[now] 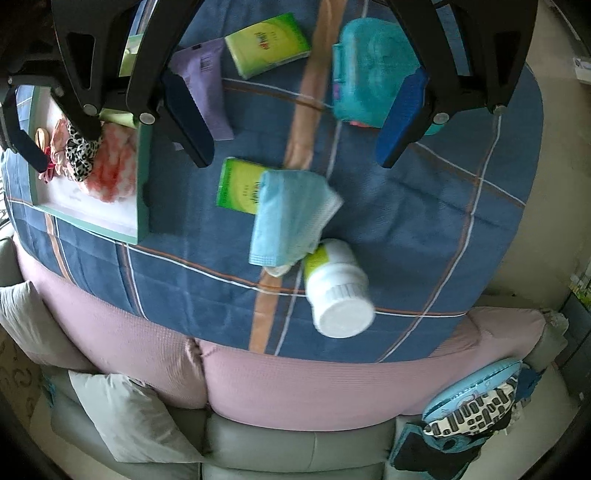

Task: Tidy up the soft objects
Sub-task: 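Withdraw both open grippers from the tray back toward the pile, then reach the right gripper to the green tissue pack while the left approaches the blue mask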

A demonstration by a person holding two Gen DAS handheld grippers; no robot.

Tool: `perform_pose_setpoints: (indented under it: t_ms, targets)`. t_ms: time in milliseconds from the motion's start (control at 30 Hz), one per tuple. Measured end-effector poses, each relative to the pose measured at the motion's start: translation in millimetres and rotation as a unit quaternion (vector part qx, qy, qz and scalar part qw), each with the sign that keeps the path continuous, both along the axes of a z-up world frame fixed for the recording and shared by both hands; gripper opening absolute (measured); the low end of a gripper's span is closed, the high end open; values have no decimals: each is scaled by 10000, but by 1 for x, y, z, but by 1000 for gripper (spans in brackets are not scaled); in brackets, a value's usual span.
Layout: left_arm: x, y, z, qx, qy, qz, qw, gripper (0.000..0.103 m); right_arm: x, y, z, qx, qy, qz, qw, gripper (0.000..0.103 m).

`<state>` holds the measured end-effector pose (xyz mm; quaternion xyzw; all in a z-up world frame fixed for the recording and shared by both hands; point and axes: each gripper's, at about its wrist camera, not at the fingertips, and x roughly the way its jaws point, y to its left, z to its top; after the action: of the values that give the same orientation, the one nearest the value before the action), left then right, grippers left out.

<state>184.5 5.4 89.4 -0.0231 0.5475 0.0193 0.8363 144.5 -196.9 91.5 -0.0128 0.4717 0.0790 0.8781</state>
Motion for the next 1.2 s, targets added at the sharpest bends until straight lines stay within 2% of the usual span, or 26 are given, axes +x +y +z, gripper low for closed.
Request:
perform_pose_setpoints:
  t_ms: [233,567,900,1100,1200]
  targets:
    - [-2,32,7,39,-56,268,9996,89,2,27,-8,18,166,202,9997,103]
    - [1,63,-3,19,133,445,9989,89,3,55,-24,28,319,548,9980,103]
    - [11,84,-17,-278,405,560,9972,89,9,67,-41,230,367,743,9963,103]
    - [23,86,-21,-454,525,438,9966,89,18,65,-46,279,331,688,9967,103]
    - [32,84,-25,-640,623,344,9954,89,19,59,-43,457,259,642,9966,103]
